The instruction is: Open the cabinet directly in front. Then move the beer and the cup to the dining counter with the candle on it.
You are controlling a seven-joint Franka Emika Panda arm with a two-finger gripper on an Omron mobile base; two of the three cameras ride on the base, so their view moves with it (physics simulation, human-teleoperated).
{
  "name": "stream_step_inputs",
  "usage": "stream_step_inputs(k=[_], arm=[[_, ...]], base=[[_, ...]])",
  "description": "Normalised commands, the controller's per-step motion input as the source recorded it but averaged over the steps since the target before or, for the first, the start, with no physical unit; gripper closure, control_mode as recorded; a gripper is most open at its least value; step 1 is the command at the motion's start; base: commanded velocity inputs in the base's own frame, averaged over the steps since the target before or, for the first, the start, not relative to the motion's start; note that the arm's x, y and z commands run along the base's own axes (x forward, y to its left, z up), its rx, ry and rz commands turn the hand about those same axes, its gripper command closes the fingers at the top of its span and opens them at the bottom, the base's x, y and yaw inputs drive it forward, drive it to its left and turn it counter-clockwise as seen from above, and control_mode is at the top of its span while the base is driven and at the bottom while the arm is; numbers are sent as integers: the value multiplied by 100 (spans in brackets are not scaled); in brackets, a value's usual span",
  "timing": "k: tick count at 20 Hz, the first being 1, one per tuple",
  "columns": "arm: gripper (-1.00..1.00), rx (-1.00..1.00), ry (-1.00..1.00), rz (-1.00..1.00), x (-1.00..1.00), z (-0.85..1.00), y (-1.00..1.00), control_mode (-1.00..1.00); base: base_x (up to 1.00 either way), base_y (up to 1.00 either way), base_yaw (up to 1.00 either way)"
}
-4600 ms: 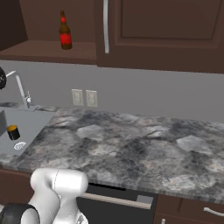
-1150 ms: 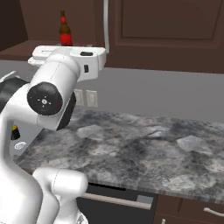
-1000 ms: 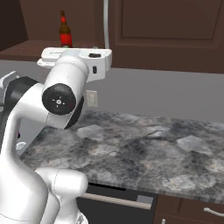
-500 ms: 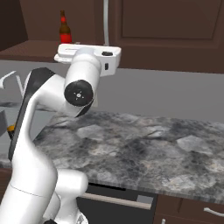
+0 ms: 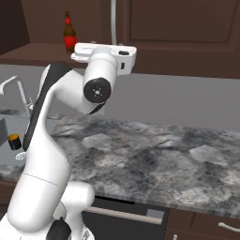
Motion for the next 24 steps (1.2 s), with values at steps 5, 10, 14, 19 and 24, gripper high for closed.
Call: stream_step_inputs(k=[5,10,14,19,24], arm=[[-100,0,0,1,30,0,0,-100],[-100,0,0,0,33,0,0,-100],[-100,0,0,0,38,0,0,-100],[-100,0,0,0,45,0,0,-100],[-100,0,0,0,46,0,0,-100]], base=[[0,0,0],[0,0,0],[0,0,0],[0,0,0],[0,0,0]])
